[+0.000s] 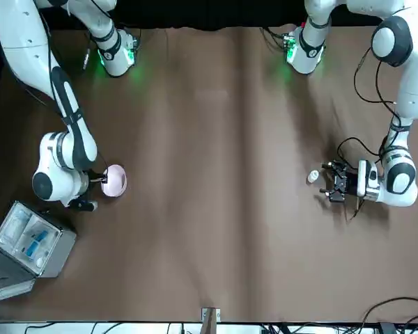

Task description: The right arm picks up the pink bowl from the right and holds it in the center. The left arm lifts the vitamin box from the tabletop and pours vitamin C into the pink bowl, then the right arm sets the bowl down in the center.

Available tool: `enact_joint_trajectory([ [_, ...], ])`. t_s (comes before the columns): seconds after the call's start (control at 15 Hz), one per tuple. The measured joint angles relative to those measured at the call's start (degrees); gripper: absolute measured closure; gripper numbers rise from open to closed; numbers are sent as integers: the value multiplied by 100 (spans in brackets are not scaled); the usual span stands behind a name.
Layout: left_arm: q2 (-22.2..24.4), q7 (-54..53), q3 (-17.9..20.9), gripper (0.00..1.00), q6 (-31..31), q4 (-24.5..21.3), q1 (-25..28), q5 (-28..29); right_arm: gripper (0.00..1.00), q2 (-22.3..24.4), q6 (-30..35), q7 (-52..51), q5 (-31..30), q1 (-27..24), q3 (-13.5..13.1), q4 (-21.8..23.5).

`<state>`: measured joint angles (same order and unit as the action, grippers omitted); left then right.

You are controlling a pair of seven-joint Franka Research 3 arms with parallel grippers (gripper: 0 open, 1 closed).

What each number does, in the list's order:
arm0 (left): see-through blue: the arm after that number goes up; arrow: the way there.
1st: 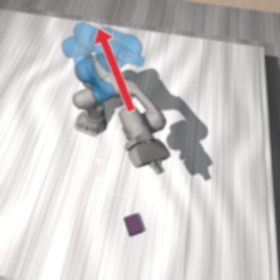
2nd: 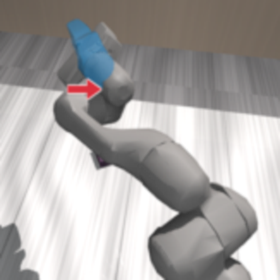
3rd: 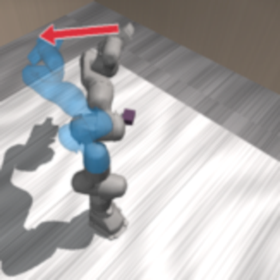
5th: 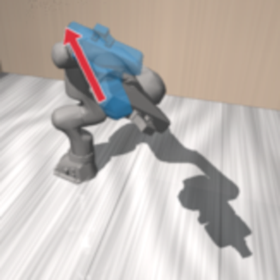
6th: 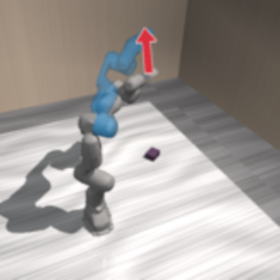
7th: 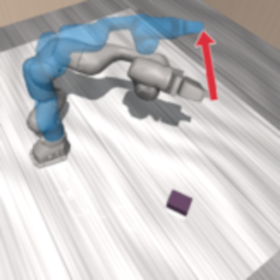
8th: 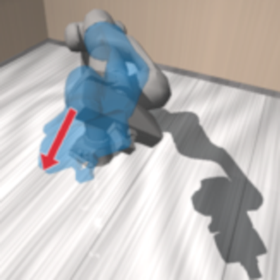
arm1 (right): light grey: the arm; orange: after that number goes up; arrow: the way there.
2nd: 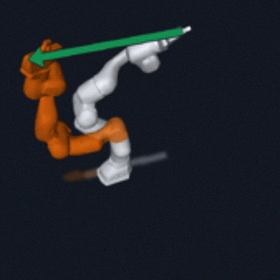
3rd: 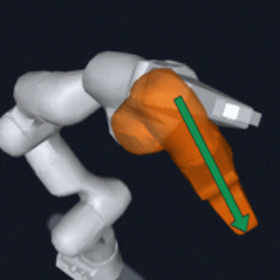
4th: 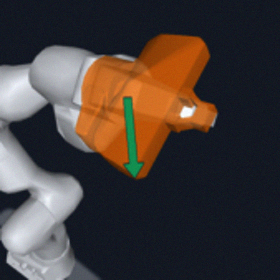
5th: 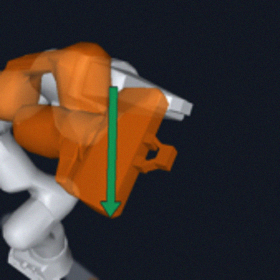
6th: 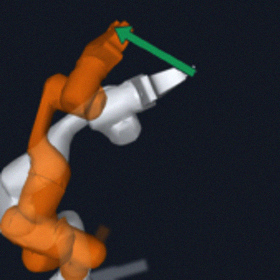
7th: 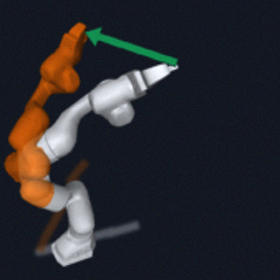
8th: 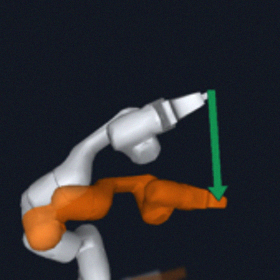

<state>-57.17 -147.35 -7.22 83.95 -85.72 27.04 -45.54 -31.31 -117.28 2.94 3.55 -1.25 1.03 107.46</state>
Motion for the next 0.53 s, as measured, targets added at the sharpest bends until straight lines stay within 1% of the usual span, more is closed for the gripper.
enact_joint_trajectory([
  [0.13,-52,-251,0,0,0,-12,-79,5,89,-3,2,0,4,0,0,-1],
  [0.2,-77,-368,0,0,0,-13,-104,30,96,7,47,0,55,1,7,-23],
  [0.33,-120,-534,0,0,0,-14,-128,60,96,16,105,168,78,1,7,-59],
  [0.47,-158,-662,0,0,2,-14,-161,65,96,16,127,622,78,15,25,-97],
  [0.53,-173,-689,0,0,3,-14,-174,65,97,15,228,893,78,65,51,-195],
])
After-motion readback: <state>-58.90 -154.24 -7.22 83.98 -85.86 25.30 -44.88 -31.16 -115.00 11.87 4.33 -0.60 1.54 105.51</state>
